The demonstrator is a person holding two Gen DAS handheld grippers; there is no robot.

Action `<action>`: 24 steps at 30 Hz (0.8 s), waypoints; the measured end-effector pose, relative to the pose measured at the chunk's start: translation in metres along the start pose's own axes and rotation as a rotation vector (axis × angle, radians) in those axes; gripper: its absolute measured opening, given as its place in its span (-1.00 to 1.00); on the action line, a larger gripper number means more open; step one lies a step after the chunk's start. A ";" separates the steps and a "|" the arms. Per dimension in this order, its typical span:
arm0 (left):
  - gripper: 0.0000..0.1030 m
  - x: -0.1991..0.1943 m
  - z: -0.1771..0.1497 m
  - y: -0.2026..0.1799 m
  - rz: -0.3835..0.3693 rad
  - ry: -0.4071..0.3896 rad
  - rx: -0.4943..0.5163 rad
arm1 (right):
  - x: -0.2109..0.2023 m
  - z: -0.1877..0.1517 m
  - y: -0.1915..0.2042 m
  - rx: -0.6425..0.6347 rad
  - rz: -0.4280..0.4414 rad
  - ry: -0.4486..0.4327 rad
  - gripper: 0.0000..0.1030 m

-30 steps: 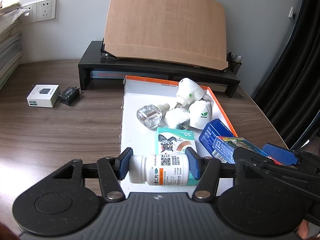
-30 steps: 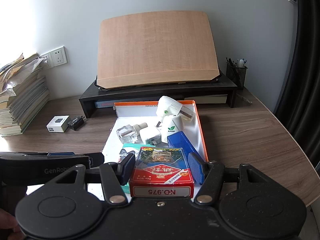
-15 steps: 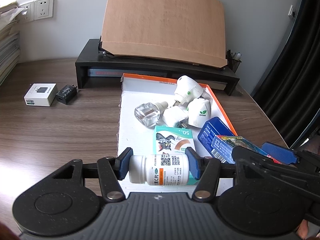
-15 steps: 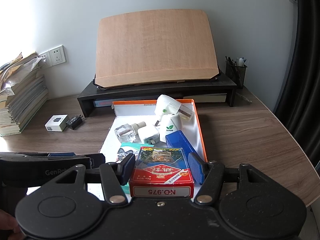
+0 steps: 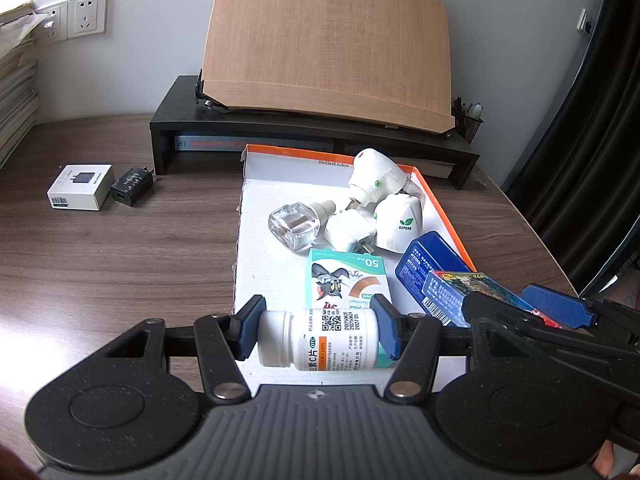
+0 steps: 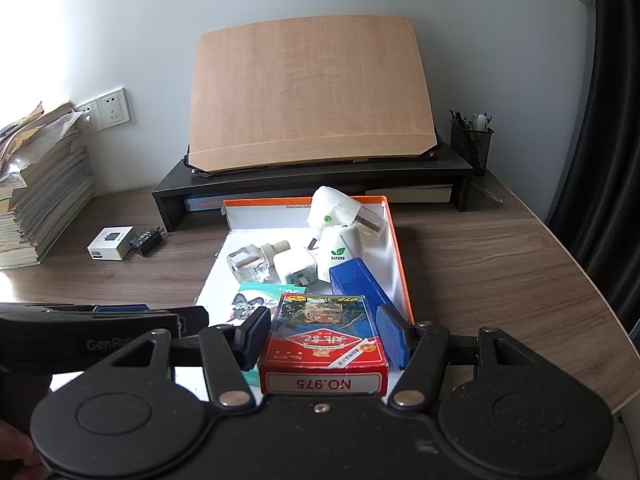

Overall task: Organize rigid objects
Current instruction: 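Lower the pill bottle and red card box toward the box with both grippers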

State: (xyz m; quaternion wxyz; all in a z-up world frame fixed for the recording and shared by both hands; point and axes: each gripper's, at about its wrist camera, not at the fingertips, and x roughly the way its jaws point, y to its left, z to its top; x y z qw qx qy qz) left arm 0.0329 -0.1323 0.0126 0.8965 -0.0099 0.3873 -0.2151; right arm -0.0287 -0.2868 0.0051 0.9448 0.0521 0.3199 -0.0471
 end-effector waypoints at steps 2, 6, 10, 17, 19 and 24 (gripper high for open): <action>0.12 0.001 0.000 -0.001 -0.001 0.001 0.001 | 0.000 0.000 -0.001 0.001 -0.002 0.003 0.38; 0.12 0.001 0.000 -0.001 -0.003 0.002 0.002 | 0.000 0.000 -0.001 0.002 -0.004 0.005 0.38; 0.12 0.001 0.001 -0.002 -0.006 0.003 0.004 | -0.002 0.000 -0.002 0.001 -0.006 0.004 0.38; 0.12 0.001 -0.001 -0.003 -0.007 0.006 0.007 | -0.002 -0.001 -0.002 0.001 -0.008 0.008 0.38; 0.12 0.001 -0.001 -0.003 -0.007 0.007 0.007 | -0.001 -0.001 -0.002 0.000 -0.007 0.009 0.38; 0.12 0.001 -0.001 -0.004 -0.006 0.006 0.007 | -0.001 -0.001 -0.002 -0.001 -0.007 0.012 0.38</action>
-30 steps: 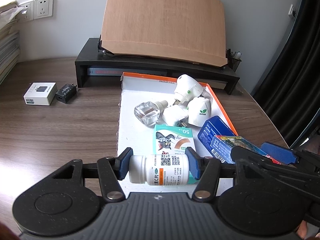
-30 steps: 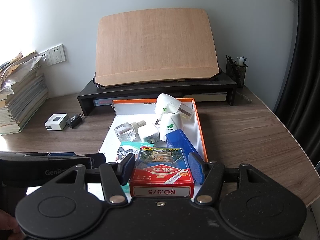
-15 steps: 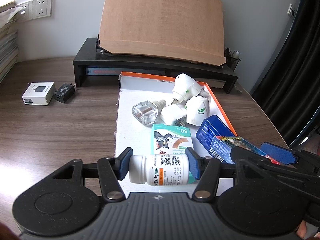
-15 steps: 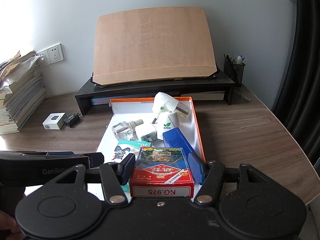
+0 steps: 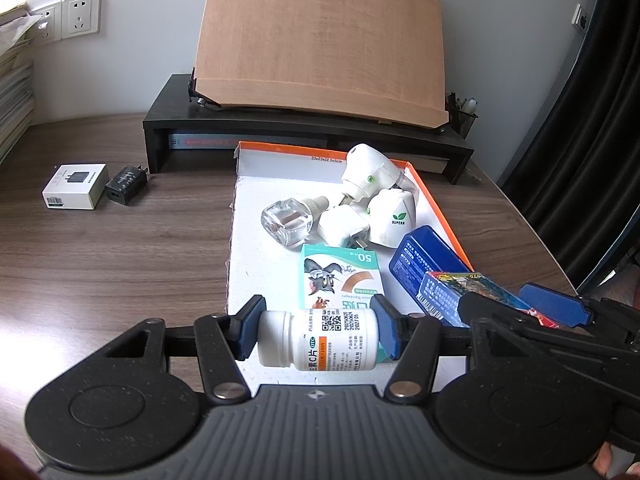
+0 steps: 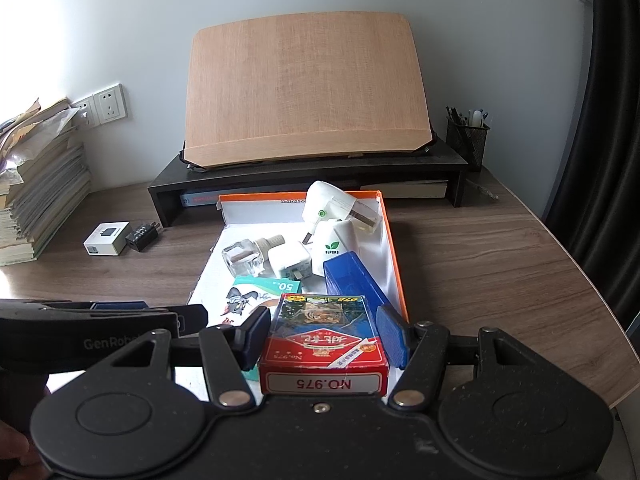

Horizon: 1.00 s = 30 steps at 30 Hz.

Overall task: Organize rigid objects
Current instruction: 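Lower the pill bottle and red card box toward the box with both grippers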

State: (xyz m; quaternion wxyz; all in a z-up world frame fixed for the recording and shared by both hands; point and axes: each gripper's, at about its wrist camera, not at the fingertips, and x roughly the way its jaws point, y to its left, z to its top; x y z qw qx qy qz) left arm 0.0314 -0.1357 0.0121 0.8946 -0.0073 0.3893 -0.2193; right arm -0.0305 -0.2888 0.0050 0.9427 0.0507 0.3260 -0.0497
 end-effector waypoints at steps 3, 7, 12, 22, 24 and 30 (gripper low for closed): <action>0.12 0.000 0.000 0.000 0.000 0.000 -0.001 | 0.000 0.000 0.000 -0.001 0.000 0.000 0.38; 0.12 0.000 -0.001 -0.001 0.000 0.001 0.001 | -0.001 -0.001 0.000 -0.001 -0.001 0.000 0.38; 0.12 -0.001 -0.002 -0.002 -0.002 0.004 0.007 | -0.001 0.000 -0.001 0.000 -0.004 0.001 0.38; 0.12 0.001 -0.003 -0.003 -0.002 0.012 0.010 | 0.003 -0.001 -0.003 0.003 -0.010 0.007 0.38; 0.12 0.001 -0.002 -0.002 -0.002 0.013 0.010 | 0.003 -0.001 -0.004 0.004 -0.012 0.009 0.38; 0.12 0.004 -0.002 -0.002 0.000 0.019 0.010 | 0.006 -0.001 -0.004 -0.004 -0.015 0.007 0.39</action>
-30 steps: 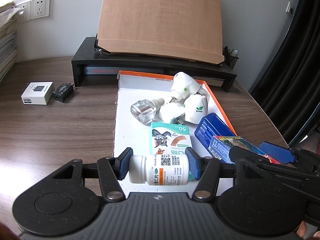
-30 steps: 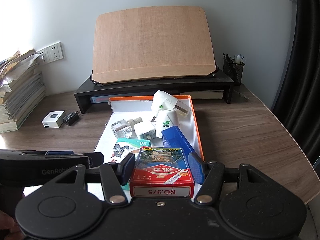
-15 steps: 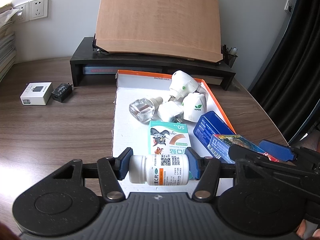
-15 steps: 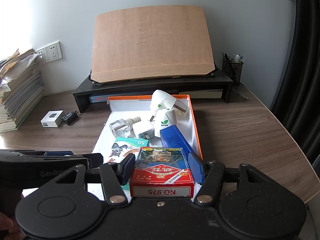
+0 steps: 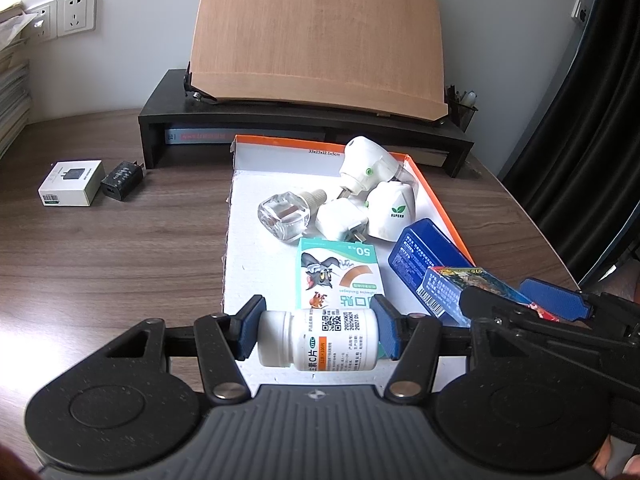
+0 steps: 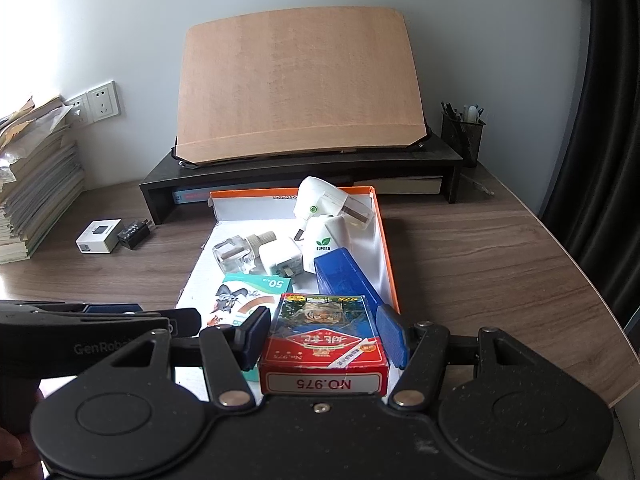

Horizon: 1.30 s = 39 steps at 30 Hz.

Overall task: Organize rigid objects
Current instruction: 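Lower the pill bottle and red card box toward the box with both grippers, then open both grippers to release the pill bottle and card box into the box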

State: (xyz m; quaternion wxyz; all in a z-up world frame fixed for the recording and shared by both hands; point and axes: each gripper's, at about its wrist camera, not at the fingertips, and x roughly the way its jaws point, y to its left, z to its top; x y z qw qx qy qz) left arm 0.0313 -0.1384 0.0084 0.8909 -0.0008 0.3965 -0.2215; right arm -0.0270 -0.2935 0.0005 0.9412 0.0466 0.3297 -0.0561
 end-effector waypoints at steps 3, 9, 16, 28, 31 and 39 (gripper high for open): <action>0.12 0.002 0.000 0.001 0.001 0.004 0.000 | 0.001 0.000 0.001 -0.005 0.000 -0.001 0.39; 0.12 0.005 0.000 0.002 0.007 0.010 -0.002 | 0.005 0.000 0.002 -0.007 0.001 0.008 0.40; 0.12 0.009 -0.001 0.002 0.001 0.023 -0.001 | 0.009 -0.001 -0.001 -0.005 0.003 0.023 0.40; 0.12 0.016 -0.010 -0.016 -0.042 0.062 0.037 | -0.007 -0.001 -0.016 0.022 -0.039 -0.022 0.50; 0.24 0.015 -0.011 -0.016 -0.038 0.060 0.038 | -0.009 -0.001 -0.017 0.027 -0.047 -0.028 0.50; 0.29 0.007 -0.010 -0.009 -0.023 0.042 0.023 | -0.012 0.002 -0.010 0.013 -0.031 -0.046 0.52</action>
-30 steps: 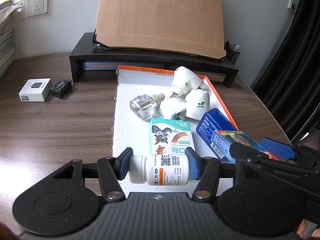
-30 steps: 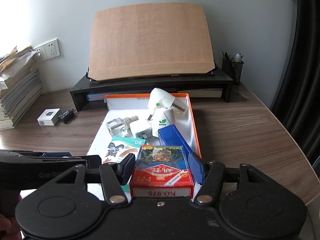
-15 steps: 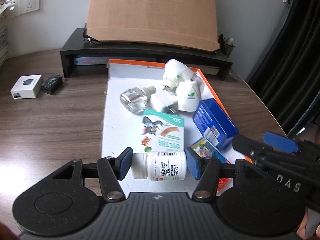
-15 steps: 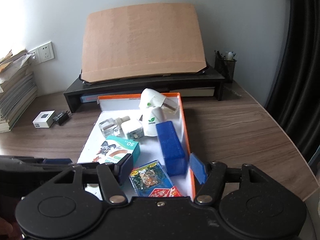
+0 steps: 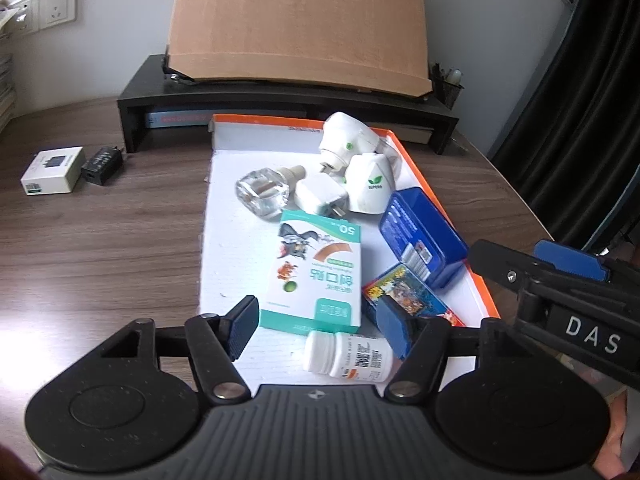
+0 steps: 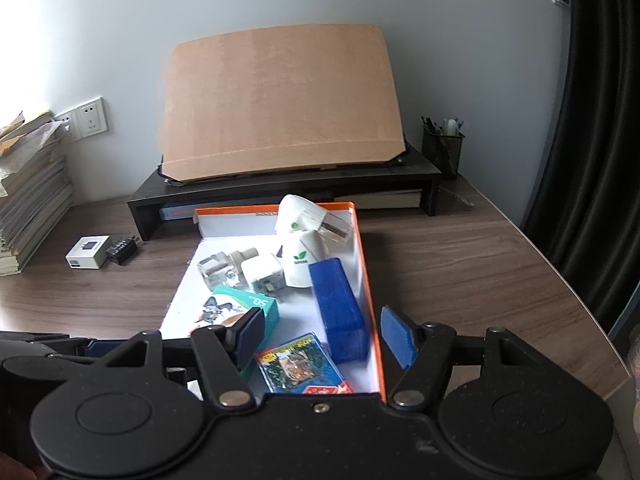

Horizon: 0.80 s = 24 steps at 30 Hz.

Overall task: Organize rigid objects
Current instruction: 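Open both grippers to release the pill bottle and card box into the box, then swing both open grippers toward the white charger box and black plug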

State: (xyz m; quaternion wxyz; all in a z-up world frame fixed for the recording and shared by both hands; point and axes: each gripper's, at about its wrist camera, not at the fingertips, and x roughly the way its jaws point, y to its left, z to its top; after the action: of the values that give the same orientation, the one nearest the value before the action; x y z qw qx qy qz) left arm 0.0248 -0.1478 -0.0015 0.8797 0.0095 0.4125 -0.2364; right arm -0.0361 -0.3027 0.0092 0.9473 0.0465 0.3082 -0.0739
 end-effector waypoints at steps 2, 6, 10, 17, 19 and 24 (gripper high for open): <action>0.31 -0.003 0.001 0.005 0.010 -0.006 -0.011 | 0.001 0.002 0.004 -0.006 0.009 -0.005 0.54; 0.33 -0.009 0.003 0.016 0.031 -0.020 -0.033 | 0.003 0.006 0.016 -0.019 0.026 -0.013 0.57; 0.36 -0.015 0.005 0.029 0.052 -0.036 -0.059 | 0.005 0.010 0.029 -0.037 0.047 -0.023 0.60; 0.39 -0.026 0.010 0.060 0.096 -0.067 -0.122 | 0.014 0.015 0.055 -0.089 0.078 -0.018 0.62; 0.39 -0.027 0.011 0.069 0.110 -0.070 -0.137 | 0.016 0.016 0.062 -0.101 0.092 -0.016 0.62; 0.42 -0.030 0.013 0.097 0.153 -0.073 -0.181 | 0.023 0.019 0.083 -0.127 0.121 -0.013 0.62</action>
State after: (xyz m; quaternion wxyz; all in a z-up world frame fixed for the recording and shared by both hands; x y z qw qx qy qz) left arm 0.0582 -0.0523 0.0115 0.9069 -0.0471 0.3979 -0.1305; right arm 0.0076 -0.2262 0.0147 0.9531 0.0044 0.3026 0.0027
